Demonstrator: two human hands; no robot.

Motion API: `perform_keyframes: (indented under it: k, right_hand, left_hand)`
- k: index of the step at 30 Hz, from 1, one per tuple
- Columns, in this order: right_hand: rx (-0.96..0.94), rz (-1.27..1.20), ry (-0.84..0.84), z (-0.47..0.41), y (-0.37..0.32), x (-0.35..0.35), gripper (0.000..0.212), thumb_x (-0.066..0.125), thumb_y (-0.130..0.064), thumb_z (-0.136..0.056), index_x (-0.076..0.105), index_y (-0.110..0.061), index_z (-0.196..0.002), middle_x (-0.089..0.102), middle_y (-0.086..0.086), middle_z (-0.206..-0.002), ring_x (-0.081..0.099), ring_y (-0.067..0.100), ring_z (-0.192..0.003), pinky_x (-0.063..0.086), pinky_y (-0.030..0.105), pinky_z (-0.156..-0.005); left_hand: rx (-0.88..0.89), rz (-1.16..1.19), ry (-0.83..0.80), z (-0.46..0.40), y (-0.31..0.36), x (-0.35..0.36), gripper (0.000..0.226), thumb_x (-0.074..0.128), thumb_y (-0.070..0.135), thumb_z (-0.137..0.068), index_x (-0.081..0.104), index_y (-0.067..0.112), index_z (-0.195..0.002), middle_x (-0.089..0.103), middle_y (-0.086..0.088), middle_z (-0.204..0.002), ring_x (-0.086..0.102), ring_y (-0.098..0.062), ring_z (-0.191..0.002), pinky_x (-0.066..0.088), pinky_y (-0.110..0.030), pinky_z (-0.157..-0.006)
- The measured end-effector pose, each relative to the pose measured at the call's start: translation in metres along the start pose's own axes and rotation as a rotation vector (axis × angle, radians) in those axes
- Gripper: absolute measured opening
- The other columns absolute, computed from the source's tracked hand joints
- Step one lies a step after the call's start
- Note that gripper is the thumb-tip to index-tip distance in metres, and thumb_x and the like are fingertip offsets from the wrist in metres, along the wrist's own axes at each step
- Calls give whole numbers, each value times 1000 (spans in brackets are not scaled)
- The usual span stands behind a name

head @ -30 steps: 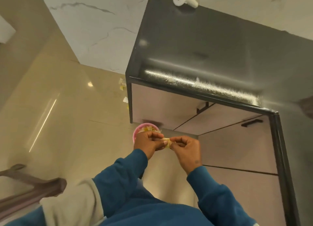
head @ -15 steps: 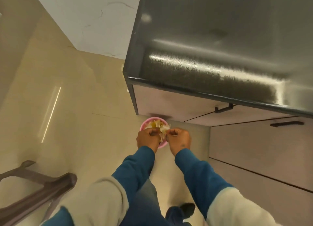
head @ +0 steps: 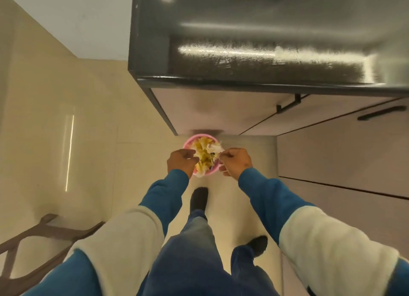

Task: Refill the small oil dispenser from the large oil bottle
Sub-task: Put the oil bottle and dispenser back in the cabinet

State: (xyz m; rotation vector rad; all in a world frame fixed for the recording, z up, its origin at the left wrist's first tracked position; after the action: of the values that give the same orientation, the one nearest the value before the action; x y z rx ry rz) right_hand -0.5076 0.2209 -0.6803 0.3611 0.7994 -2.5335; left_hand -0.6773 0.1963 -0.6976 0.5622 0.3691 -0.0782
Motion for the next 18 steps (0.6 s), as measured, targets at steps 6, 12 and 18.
perform_keyframes:
  k: [6,12,18]
  right_hand:
    - [-128,-123,19,60,-4,-53,18,61,-19,-96,66,-20,-79,72,14,-96,71,25,-82,62,40,-78]
    - [-265,-300,144,129,12,-147,11,61,-17,-97,67,-10,-91,72,14,-94,70,26,-79,59,39,-76]
    - [-313,-510,339,195,91,-249,11,60,-16,-98,66,-8,-96,70,10,-91,67,23,-76,56,29,-68]
  left_hand:
    - [243,-54,-61,73,37,26,22,62,16,-95,74,21,-112,67,3,-108,60,-21,-98,47,-28,-91]
    - [541,-39,-214,157,85,81,19,66,21,-94,74,17,-111,73,2,-107,66,-14,-101,51,-31,-95]
    - [726,-67,-406,253,115,178,11,70,16,-92,73,26,-92,75,-2,-97,67,-17,-89,56,-40,-89]
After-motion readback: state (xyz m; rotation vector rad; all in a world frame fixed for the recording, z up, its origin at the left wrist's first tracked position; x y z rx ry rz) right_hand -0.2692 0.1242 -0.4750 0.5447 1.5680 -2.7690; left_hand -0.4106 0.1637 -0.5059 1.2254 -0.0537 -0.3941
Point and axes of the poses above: each hand's wrist, its own z-axis away from the middle knuckle, its own x-axis out of the palm, y = z × x, the point moved 2 cm from there along -z, towards the middle knuckle
